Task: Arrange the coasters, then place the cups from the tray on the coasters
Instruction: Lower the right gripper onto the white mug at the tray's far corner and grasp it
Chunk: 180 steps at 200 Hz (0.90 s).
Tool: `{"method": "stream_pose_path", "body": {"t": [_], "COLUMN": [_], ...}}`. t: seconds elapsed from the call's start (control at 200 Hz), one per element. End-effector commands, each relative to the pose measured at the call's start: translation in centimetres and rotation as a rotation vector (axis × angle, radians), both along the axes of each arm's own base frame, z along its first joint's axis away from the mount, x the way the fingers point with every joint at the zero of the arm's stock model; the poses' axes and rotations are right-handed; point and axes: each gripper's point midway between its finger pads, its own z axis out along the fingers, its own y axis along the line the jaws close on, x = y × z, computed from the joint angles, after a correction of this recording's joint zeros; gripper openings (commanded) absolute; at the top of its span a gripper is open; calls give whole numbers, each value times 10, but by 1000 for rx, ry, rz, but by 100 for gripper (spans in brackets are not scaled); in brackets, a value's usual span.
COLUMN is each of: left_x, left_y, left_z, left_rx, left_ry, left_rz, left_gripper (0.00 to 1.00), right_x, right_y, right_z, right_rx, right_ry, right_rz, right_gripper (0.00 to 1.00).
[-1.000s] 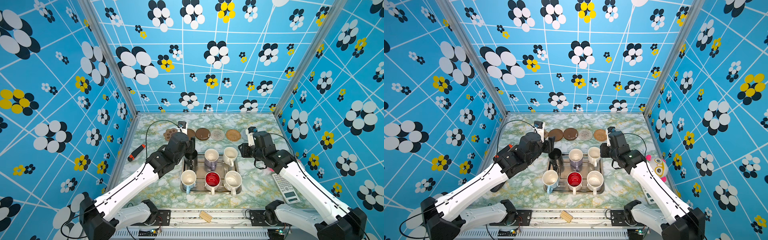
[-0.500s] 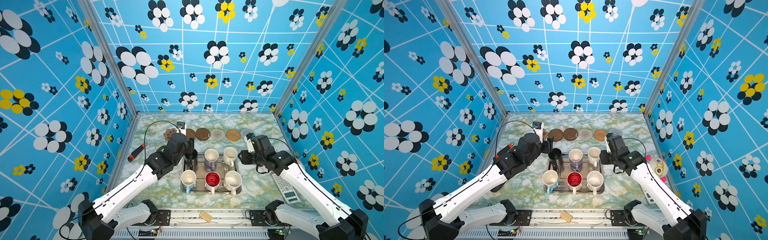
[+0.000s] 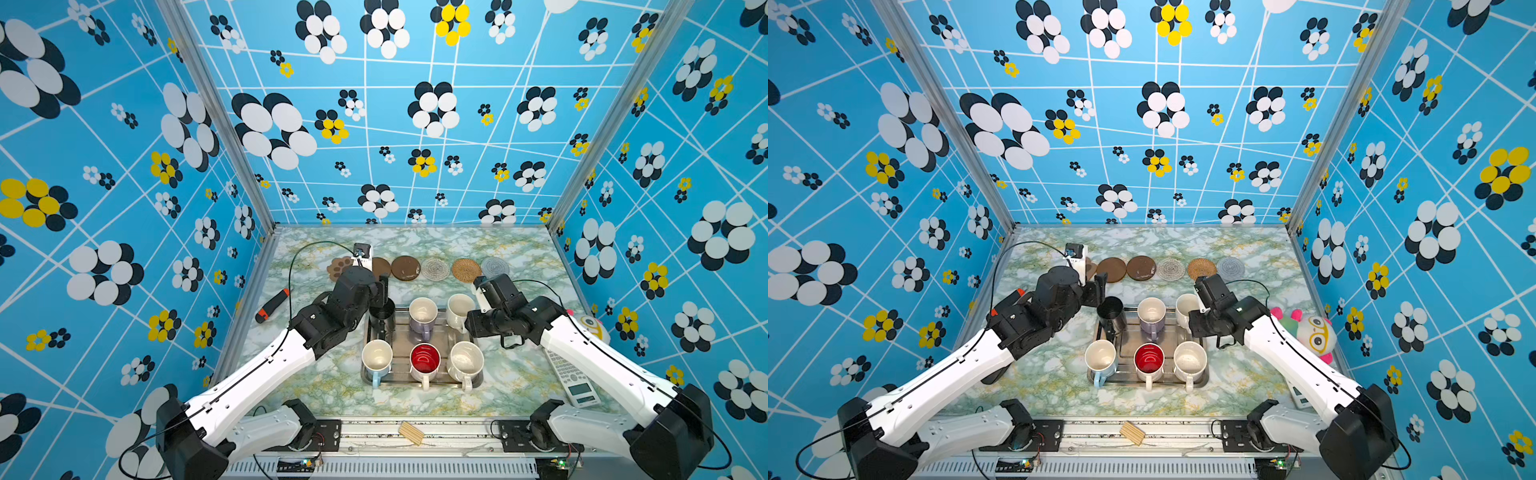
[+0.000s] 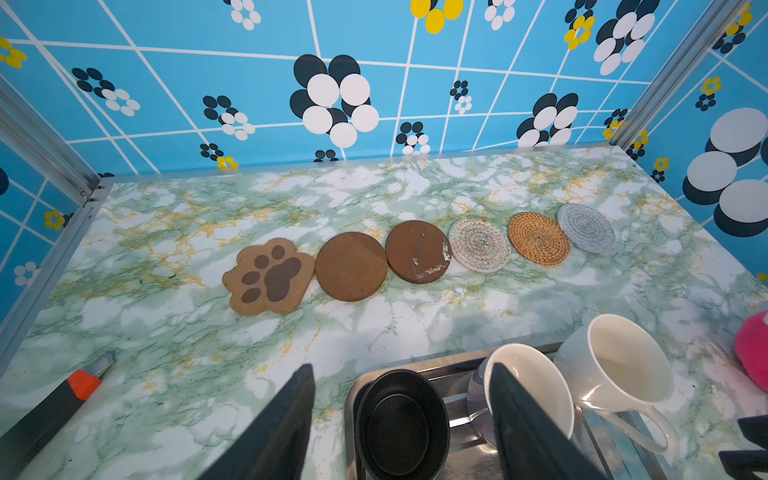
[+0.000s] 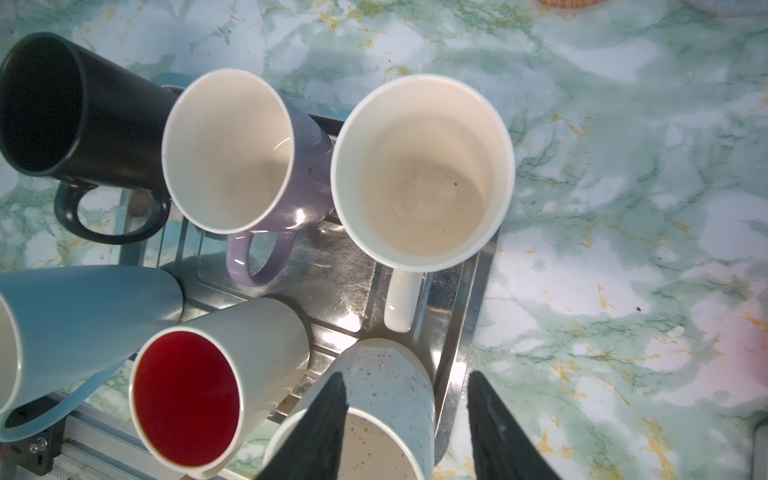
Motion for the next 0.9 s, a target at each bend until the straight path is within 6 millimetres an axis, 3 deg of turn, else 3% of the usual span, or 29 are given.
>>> {"method": "stream_pose_path", "body": {"t": [0.0, 0.45, 0.895], "left_x": [4, 7, 7], "left_y": [-1, -7, -4], "left_z": [-2, -6, -7], "left_rx": [23, 30, 32], "left_ry": [-15, -6, -8], "left_rz": [7, -13, -8], "left_gripper": [68, 68, 68], "right_x": [-1, 14, 30], "right_y": [5, 11, 15], "right_z": [-3, -26, -37], "right_rx": [-24, -81, -126], "right_ry": [20, 43, 44], "right_rz": [28, 20, 19], "right_gripper": [50, 49, 46]}}
